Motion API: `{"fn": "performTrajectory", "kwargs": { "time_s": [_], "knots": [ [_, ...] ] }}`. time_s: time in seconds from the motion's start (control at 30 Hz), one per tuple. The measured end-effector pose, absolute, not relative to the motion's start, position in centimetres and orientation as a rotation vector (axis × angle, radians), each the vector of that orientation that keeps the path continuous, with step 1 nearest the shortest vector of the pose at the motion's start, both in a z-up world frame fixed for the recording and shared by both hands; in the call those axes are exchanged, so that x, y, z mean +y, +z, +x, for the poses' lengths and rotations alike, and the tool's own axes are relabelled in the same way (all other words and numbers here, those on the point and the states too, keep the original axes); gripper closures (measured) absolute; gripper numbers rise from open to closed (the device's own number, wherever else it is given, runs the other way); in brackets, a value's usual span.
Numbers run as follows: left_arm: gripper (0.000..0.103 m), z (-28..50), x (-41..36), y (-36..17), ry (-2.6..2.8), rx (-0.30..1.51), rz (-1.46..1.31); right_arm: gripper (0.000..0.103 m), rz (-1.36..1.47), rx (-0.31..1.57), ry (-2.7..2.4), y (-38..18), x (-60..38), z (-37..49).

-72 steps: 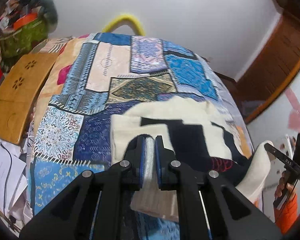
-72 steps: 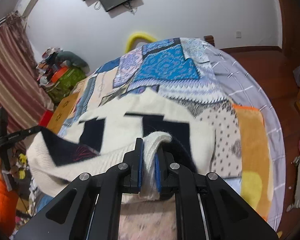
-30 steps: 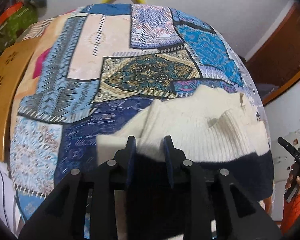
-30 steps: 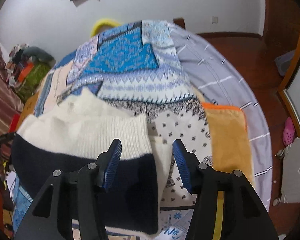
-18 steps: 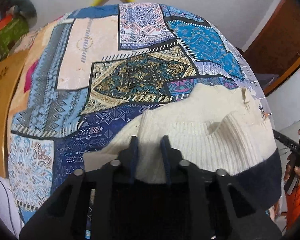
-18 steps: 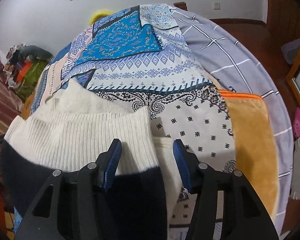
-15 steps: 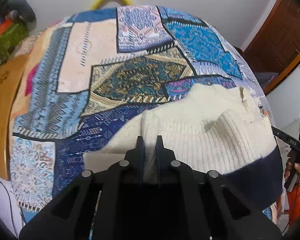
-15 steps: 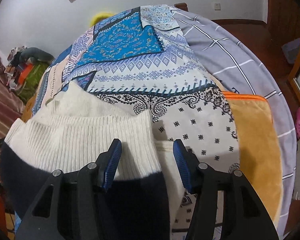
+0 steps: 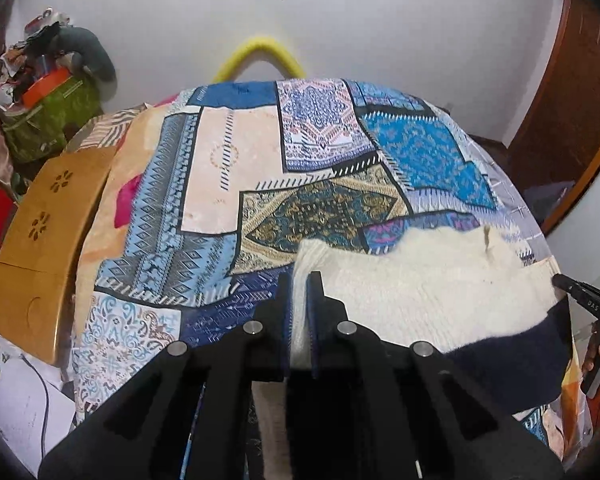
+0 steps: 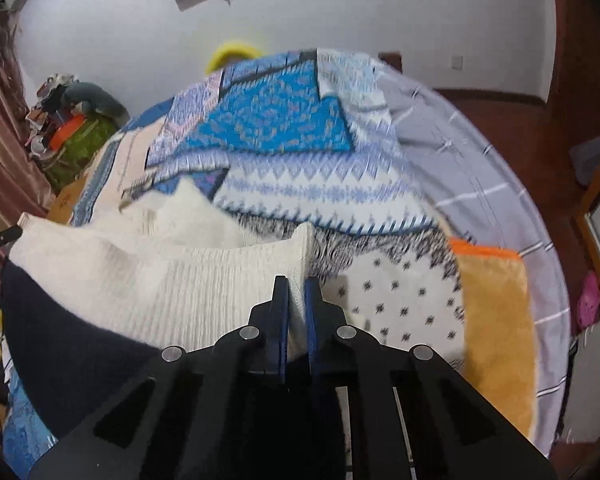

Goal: Fold small clothes

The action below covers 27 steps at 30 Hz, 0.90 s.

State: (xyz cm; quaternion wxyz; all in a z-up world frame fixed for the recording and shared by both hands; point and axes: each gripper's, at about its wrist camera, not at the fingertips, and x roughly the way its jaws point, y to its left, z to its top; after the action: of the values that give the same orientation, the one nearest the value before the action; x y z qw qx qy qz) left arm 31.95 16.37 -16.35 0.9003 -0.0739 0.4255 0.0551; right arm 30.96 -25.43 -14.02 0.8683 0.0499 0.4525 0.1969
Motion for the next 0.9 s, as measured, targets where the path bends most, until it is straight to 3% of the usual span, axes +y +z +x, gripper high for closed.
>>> {"fn": "performTrajectory", "kwargs": {
  "time_s": [0.17, 0.2, 0.5, 0.77, 0.9],
  "knots": [
    [0.098, 33.3, 16.8, -17.2, 0.125, 0.908, -0.148, 0.097, 0.132, 0.905, 0.372, -13.1, -26.1, 32.0],
    [0.103, 33.5, 16.8, -17.4, 0.139, 0.908, -0.137, 0.097, 0.133, 0.903, 0.363, -13.1, -26.2, 32.1],
    [0.103, 34.7, 18.7, -20.9, 0.143, 1.001, -0.193, 0.099, 0.136, 0.969, 0.316, -15.2, -26.7, 33.6],
    [0.099, 33.2, 19.3, -21.2, 0.101, 1.025, -0.288, 0.097, 0.075, 0.989, 0.382, -15.0, -25.6, 31.7],
    [0.090, 32.0, 19.2, -20.5, 0.103, 1.028, -0.283, 0.091, 0.071, 1.008, 0.402, -14.6, -25.4, 30.9]
  ]
}}
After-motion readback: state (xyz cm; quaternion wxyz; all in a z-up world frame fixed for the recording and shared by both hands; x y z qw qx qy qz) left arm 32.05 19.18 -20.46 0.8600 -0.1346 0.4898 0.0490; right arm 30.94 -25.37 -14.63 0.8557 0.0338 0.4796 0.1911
